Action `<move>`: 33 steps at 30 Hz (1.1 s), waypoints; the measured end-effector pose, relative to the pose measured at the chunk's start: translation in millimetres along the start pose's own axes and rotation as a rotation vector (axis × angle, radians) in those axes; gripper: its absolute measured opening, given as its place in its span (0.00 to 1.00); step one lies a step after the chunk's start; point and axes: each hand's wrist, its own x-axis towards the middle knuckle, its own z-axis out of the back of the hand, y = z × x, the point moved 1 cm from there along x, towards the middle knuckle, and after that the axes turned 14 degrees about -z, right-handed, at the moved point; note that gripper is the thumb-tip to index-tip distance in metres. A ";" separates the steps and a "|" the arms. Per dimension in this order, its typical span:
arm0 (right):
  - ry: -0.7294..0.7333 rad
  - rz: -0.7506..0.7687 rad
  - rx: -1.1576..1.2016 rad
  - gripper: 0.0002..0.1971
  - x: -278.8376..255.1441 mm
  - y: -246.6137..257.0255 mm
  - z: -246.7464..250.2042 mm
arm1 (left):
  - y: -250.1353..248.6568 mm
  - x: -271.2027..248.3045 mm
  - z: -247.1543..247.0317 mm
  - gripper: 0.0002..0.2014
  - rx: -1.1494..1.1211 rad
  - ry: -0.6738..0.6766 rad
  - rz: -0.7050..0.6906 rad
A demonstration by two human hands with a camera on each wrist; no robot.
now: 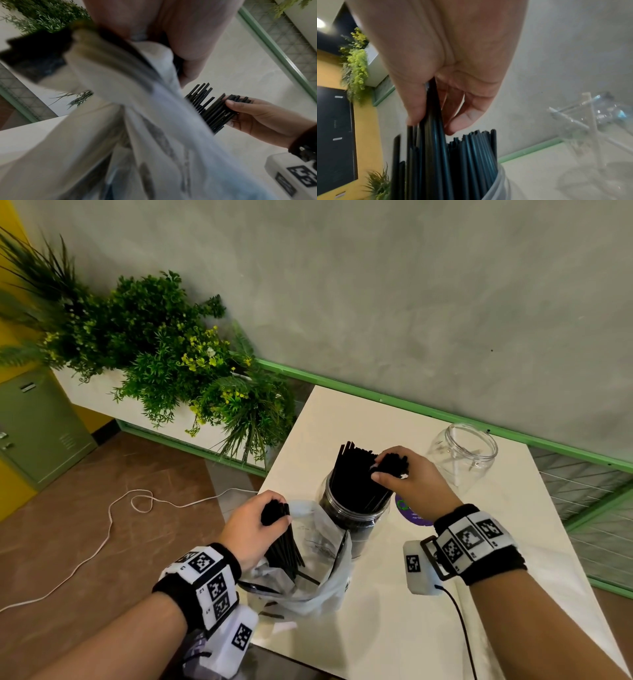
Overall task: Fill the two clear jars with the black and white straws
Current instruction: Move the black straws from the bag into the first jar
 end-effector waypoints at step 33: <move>-0.436 0.360 0.001 0.07 -23.3 21.4 -37.0 | -2.6 -3.3 -0.1 0.06 -0.020 -0.008 0.018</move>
